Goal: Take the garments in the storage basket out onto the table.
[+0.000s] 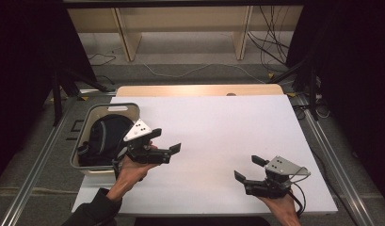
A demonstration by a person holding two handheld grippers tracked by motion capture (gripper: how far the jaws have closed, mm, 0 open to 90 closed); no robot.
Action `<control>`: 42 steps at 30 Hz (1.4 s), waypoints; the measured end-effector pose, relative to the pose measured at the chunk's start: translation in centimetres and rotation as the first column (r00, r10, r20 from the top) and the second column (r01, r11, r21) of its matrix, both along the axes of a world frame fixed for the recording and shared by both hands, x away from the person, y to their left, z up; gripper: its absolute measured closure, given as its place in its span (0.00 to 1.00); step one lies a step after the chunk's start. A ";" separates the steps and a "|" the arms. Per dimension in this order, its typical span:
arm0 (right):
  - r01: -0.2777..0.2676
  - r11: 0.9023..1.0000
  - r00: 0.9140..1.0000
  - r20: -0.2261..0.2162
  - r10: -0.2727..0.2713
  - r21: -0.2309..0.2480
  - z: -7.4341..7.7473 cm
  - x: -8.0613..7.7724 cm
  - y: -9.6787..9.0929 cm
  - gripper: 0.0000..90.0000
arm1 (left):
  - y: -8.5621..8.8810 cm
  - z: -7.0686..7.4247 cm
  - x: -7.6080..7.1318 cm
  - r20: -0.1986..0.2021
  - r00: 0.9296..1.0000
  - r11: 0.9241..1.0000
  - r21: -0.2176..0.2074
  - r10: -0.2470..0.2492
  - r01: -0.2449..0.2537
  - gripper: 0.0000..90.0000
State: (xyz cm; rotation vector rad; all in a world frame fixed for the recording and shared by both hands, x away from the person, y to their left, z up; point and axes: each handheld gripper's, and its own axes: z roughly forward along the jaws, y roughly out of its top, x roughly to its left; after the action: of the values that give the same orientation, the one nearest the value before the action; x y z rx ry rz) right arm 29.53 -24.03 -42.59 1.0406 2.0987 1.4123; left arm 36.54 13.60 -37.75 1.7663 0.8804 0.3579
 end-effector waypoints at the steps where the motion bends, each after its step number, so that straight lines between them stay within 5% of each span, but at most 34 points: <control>1: 0.000 1.000 1.000 0.001 0.000 0.000 0.0 0.0 0.0 0.19 | -0.1 0.3 0.4 -0.002 1.000 1.000 0.002 0.003 -0.003 0.09; 18: -0.015 1.000 1.000 0.004 0.015 0.001 0.0 0.0 0.0 0.19 | 1.6 3.3 4.9 -0.068 0.994 0.995 -0.046 0.088 -0.091 0.10; 42: -0.035 0.999 0.999 0.000 0.035 -0.010 -0.3 -0.1 0.3 0.19 | 7.9 3.5 5.8 -0.076 0.966 0.968 -0.040 0.246 -0.249 0.11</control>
State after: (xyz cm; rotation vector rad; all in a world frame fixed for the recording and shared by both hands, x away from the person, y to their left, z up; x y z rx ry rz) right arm 29.44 -23.75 -42.88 1.0048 2.1308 1.4171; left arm 42.33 21.53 -34.24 1.6347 1.1562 0.4334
